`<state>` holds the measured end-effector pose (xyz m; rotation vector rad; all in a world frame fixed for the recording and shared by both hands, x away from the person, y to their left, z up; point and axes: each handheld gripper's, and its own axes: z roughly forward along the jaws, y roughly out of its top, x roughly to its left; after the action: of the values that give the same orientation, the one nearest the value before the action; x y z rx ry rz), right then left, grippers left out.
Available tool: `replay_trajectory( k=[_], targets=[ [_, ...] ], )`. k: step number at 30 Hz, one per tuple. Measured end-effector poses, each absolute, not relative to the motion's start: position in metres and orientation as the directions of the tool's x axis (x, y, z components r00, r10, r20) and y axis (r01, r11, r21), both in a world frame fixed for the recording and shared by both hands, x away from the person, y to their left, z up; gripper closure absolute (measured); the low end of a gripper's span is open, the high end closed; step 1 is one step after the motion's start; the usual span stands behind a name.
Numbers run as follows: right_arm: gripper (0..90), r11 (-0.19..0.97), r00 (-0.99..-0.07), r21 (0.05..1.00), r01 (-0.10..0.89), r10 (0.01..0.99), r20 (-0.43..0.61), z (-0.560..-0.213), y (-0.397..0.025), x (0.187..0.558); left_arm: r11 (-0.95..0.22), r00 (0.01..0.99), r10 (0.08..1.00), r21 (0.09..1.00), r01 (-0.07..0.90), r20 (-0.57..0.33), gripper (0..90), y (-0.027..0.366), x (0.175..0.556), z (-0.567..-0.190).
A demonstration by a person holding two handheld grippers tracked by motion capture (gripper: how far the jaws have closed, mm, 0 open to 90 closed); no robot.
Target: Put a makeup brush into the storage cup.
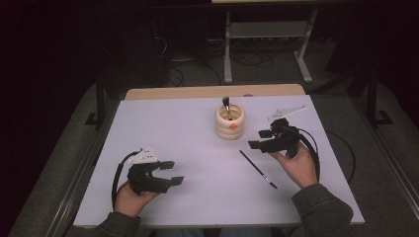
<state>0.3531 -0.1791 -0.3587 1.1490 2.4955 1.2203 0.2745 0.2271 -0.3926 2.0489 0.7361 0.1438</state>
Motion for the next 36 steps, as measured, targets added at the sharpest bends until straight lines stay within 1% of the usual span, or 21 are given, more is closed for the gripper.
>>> replay_trajectory(
  k=[10,16,28,36],
  targets=[
    [38.8,0.383,-0.692,0.714,0.586,0.695,0.195,-0.359,-0.186,0.340,-0.402,0.818,0.551,0.806,0.434,-0.165,31.8,0.228,0.271,-0.390],
    [41.1,0.412,-0.693,0.699,0.585,0.701,0.166,-0.359,-0.185,0.335,-0.406,0.819,0.551,0.806,0.430,-0.160,31.8,0.228,0.272,-0.390],
    [45.9,0.436,-0.669,0.639,0.634,0.723,0.171,-0.388,-0.181,0.324,-0.400,0.813,0.558,0.803,0.441,-0.168,31.7,0.229,0.271,-0.390],
    [51.5,0.443,-0.659,0.617,0.650,0.733,0.168,-0.398,-0.181,0.319,-0.394,0.809,0.562,0.805,0.444,-0.171,31.8,0.227,0.270,-0.390]
  ],
)
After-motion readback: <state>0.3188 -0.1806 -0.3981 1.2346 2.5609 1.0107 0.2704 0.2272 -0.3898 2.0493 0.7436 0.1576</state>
